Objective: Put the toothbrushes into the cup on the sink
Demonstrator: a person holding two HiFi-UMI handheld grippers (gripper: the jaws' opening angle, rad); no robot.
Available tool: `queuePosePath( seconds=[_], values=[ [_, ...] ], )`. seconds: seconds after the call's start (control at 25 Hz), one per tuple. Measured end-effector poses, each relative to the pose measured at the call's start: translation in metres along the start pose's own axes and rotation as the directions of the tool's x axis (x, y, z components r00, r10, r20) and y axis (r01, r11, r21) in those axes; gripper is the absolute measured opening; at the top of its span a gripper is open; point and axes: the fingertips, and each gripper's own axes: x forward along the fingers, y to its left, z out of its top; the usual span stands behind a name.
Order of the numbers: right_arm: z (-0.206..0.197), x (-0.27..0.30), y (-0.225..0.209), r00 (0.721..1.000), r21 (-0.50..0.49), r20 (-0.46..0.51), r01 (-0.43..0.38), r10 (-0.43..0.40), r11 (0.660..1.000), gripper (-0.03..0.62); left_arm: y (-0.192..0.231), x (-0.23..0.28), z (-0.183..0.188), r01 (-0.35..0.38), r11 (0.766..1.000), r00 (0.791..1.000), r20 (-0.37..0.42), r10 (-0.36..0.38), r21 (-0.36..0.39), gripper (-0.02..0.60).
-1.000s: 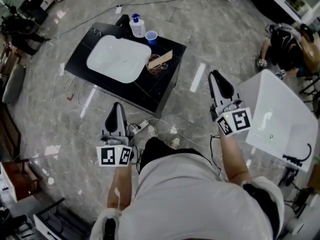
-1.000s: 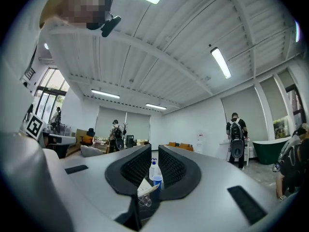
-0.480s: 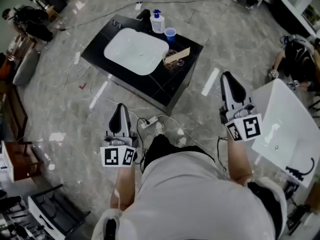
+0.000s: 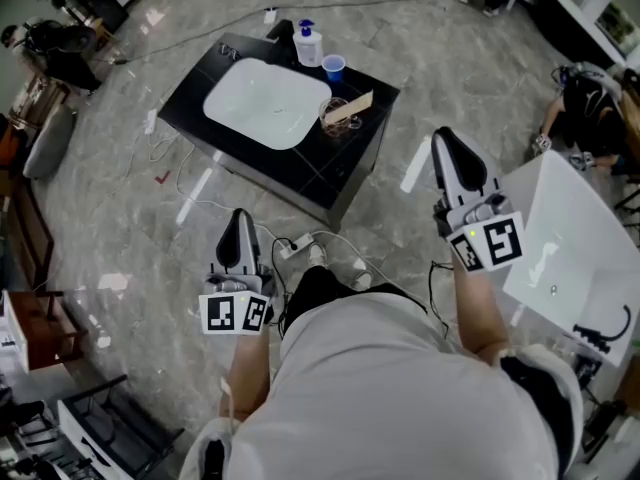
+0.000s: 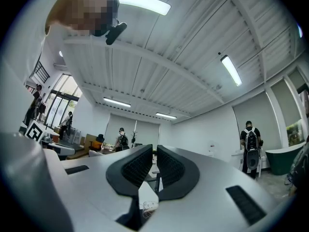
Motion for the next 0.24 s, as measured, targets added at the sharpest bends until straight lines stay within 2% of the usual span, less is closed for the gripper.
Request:
queuePosePath(
  seconds=[0.24],
  values=[
    [-0.007, -0.001, -0.004, 1.0, 0.005, -0.015, 0.015, -0.015, 1.0, 0.054, -0.001, 0.015, 0.005, 0.026, 1.0, 1.0, 0.01, -0.026, 0.012, 0.003]
  ],
)
